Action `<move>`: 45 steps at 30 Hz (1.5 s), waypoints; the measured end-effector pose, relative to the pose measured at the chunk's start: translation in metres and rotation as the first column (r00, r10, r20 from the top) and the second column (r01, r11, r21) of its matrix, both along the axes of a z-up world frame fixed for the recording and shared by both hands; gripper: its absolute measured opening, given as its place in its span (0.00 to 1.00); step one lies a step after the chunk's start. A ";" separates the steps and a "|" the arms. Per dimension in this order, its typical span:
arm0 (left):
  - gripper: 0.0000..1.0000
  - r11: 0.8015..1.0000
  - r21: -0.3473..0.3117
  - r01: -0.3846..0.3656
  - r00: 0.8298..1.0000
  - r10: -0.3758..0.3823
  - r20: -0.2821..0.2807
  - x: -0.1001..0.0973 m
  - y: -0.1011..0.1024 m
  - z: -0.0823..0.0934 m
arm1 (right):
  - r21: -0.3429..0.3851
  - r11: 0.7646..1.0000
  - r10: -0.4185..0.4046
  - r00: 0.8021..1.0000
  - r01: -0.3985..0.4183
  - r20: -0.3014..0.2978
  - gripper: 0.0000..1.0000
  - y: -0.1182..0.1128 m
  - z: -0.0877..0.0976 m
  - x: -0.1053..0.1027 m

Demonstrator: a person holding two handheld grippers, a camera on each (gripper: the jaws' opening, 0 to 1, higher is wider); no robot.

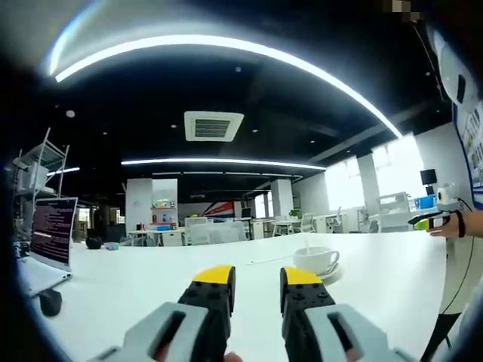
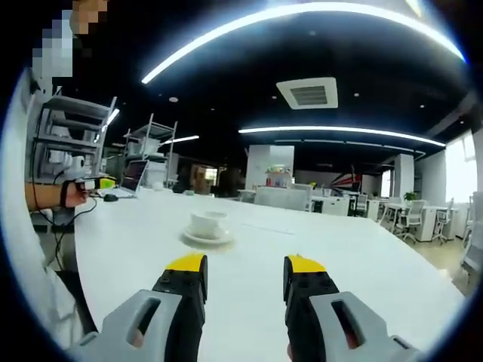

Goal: Tidy tabletop coffee trays, cups and spoons，present forward

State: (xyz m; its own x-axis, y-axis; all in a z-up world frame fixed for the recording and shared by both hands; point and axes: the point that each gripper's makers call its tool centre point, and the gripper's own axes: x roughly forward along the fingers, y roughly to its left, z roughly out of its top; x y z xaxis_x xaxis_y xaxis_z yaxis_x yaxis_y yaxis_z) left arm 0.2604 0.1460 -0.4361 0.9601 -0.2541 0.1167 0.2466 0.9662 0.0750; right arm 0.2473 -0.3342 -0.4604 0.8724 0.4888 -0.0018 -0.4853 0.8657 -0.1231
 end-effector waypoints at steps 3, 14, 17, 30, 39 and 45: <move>0.26 1.000 -0.002 0.001 1.000 -0.001 0.003 0.000 -0.001 0.000 | 0.004 1.000 -0.003 1.000 0.003 0.002 0.41 -0.001 0.001 0.001; 0.26 1.000 -0.004 -0.003 1.000 0.003 0.005 0.000 0.001 0.000 | 0.005 1.000 -0.005 1.000 0.005 -0.001 0.40 -0.001 -0.002 0.000; 0.26 1.000 -0.003 -0.006 1.000 0.006 0.005 0.001 0.002 0.000 | 0.003 1.000 -0.004 1.000 0.004 -0.005 0.40 -0.002 -0.002 0.000; 0.25 1.000 0.005 -0.003 1.000 0.003 -0.003 0.006 0.015 -0.003 | 0.000 1.000 0.017 1.000 -0.017 -0.002 0.40 0.003 0.000 0.005; 0.25 1.000 0.013 0.005 1.000 -0.005 -0.013 0.003 0.011 -0.005 | 0.000 0.999 0.032 0.999 -0.032 -0.008 0.40 0.009 -0.001 0.007; 0.26 1.000 0.020 0.011 0.999 -0.011 -0.030 -0.002 0.001 -0.008 | -0.005 0.999 0.032 0.999 -0.032 -0.017 0.40 0.006 -0.003 0.006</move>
State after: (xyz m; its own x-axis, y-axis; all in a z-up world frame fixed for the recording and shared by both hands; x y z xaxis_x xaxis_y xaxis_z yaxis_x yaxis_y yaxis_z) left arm 0.2586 0.1472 -0.4436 0.9602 -0.2667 0.0827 0.2597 0.9618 0.0870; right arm 0.2529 -0.3281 -0.4633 0.8561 0.5164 -0.0192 -0.5148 0.8490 -0.1191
